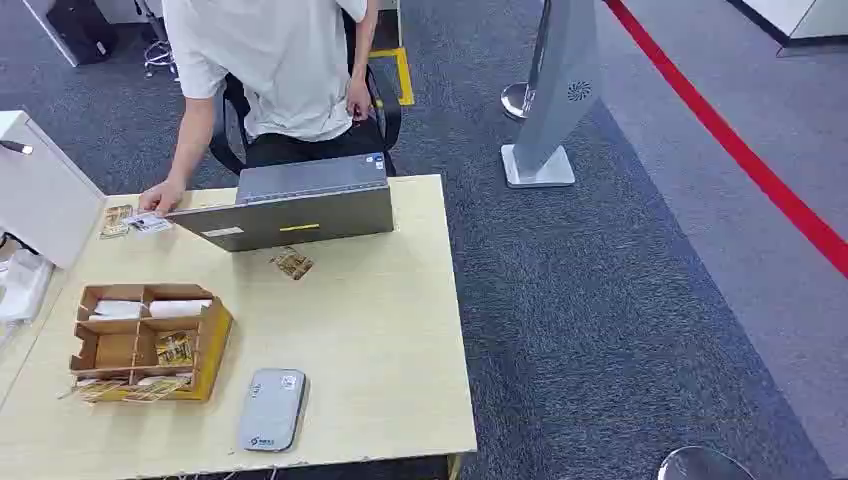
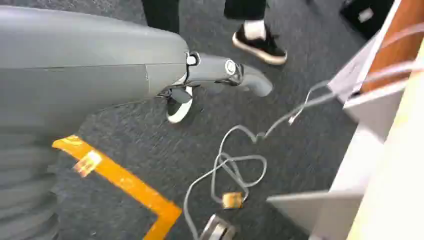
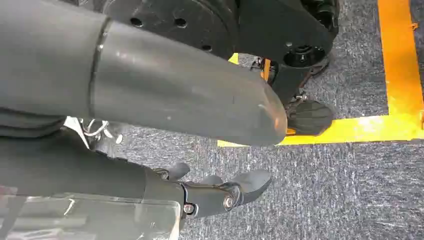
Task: Pass the card to the sensor for recognition and then transmit it.
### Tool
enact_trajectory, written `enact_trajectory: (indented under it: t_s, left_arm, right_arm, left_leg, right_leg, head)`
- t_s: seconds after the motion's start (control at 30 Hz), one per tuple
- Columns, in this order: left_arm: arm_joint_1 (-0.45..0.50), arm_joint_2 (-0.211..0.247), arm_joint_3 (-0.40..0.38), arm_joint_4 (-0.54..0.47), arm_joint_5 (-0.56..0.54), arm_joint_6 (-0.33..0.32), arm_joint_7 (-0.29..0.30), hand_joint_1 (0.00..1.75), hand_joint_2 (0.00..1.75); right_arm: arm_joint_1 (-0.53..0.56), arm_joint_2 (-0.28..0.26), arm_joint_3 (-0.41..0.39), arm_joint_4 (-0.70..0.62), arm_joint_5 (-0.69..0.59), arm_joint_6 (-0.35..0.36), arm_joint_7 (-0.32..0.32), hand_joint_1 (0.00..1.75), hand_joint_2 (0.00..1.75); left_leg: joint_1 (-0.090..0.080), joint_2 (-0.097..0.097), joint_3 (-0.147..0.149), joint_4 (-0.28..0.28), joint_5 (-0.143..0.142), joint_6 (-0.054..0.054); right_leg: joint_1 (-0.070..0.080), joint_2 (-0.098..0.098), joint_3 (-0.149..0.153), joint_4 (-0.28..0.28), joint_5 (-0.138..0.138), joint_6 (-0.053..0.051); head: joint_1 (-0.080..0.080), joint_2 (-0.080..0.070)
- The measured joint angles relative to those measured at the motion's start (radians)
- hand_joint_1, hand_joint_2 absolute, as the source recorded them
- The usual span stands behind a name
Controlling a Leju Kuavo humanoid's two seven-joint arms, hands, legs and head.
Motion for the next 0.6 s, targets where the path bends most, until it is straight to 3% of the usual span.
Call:
enact_trajectory:
  t_s: [0.07, 0.37, 0.6]
  left_arm:
    - [-0.021, 0.000, 0.019, 0.005, -0.009, -0.001, -0.013, 0.00, 1.75]
    - [-0.199, -0.041, 0.256, 0.062, -0.091, -0.006, -0.150, 0.00, 1.75]
    - [-0.305, -0.089, 0.354, 0.001, -0.192, 0.051, -0.287, 0.00, 1.75]
  right_arm:
    - [0.000, 0.000, 0.000, 0.000, 0.000, 0.000, 0.000, 0.00, 0.00]
    - [-0.012, 0.005, 0.004, 0.011, 0.015, -0.006, 0.003, 0.00, 0.00]
    - [-0.024, 0.013, 0.016, 0.021, 0.026, -0.013, 0.007, 0.00, 0.00]
  left_leg:
    - [-0.001, -0.001, -0.001, 0.000, 0.000, 0.000]
    - [0.000, -0.001, -0.001, 0.000, 0.001, 0.001]
    - [0.000, 0.000, -0.001, 0.000, 0.002, 0.002]
  right_leg:
    - [0.000, -0.001, -0.001, 0.000, 0.000, 0.000]
    - [0.000, -0.001, 0.001, 0.000, 0.001, -0.001]
    - [0.000, -0.001, 0.001, 0.000, 0.002, 0.000]
  head:
    - [-0.002, 0.000]
    - [-0.001, 0.000]
    - [-0.001, 0.000]
